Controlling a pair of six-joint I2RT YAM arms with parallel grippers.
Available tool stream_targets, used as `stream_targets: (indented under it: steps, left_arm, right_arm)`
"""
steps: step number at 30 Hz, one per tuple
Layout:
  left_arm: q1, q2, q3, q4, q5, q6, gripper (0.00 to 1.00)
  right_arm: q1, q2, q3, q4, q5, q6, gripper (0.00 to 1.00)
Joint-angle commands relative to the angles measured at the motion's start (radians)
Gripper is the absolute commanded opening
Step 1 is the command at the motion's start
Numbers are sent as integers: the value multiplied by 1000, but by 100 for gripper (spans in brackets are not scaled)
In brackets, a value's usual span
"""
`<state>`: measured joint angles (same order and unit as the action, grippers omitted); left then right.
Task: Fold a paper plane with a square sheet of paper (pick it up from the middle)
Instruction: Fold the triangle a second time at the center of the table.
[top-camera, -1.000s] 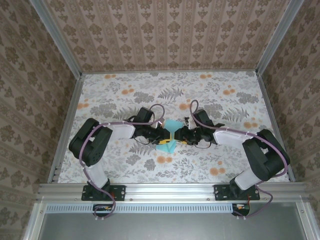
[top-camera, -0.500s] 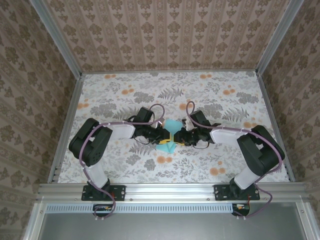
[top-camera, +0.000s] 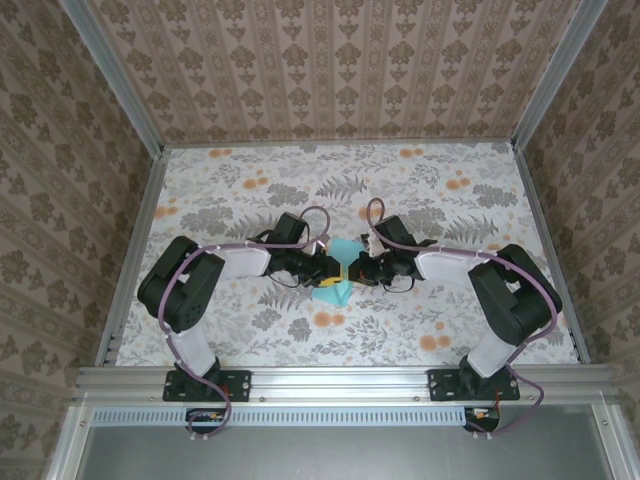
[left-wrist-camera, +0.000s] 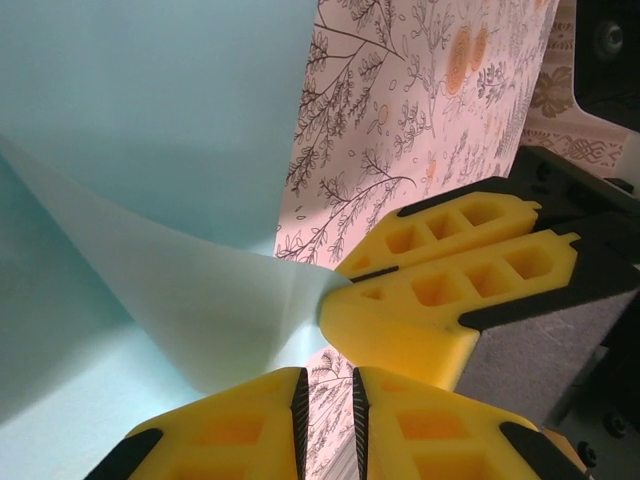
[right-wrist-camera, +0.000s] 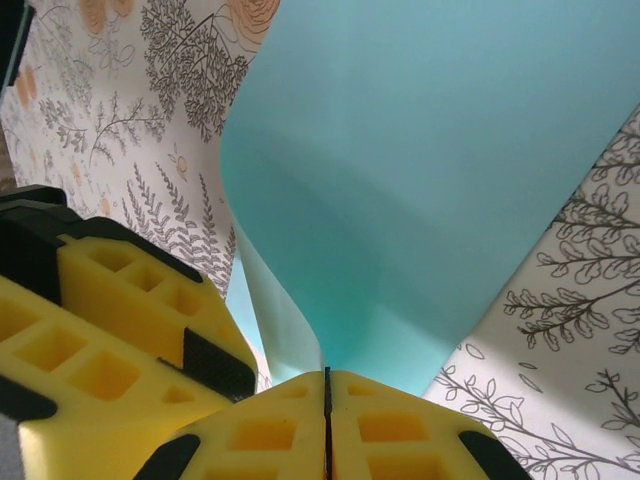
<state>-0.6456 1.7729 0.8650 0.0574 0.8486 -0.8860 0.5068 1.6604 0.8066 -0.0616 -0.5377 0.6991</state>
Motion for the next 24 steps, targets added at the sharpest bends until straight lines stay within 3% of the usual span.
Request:
stream_targets:
  steps: [1,24]
  left_arm:
    - [3,23,27,24,33,5,21]
    - [-12,78,46,34,43,3,21]
  right_arm:
    - [3,30,38,-69,46,-46,9]
    - [1,99,105,-138,93,-84,9]
